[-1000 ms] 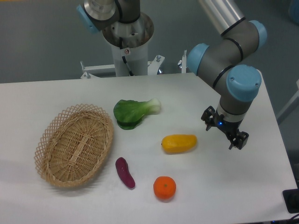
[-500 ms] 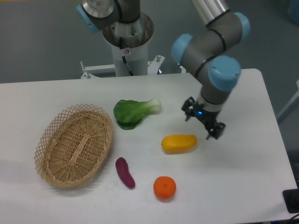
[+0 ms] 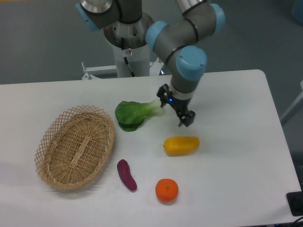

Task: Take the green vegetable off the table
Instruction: 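Move the gripper over the green bok choy and lower it, then close the gripper on the leafy end of the bok choy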

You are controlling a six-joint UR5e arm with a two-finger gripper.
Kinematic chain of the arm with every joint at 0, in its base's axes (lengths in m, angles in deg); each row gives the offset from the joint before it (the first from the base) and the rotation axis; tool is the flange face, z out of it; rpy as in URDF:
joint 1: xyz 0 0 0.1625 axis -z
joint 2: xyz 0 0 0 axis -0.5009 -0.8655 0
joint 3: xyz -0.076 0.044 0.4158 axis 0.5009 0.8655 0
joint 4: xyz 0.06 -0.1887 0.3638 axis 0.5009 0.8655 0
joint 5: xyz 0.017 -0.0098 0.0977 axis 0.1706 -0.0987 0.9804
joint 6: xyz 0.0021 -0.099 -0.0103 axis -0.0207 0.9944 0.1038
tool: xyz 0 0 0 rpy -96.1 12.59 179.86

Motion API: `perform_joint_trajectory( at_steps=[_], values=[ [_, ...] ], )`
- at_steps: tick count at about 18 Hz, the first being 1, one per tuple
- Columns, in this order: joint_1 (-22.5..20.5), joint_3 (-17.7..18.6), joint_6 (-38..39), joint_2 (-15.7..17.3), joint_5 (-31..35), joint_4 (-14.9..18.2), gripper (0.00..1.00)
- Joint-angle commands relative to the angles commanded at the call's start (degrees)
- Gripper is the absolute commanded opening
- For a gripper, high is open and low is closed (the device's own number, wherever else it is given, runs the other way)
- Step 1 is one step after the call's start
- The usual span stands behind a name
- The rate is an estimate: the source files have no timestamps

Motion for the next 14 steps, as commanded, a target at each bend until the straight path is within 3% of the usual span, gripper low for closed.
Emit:
perform_joint_trajectory(
  at_steps=[5,8,14],
  values=[
    [1.76,4.14,2.19,1.15,0.00,-0.96,1.00],
    [3.42,4.84,4.48,-0.43,0.00,-5.27,1.00],
    [3.78,5.29,4.75,-1.93,2.71,-6.33,1.00]
  ],
)
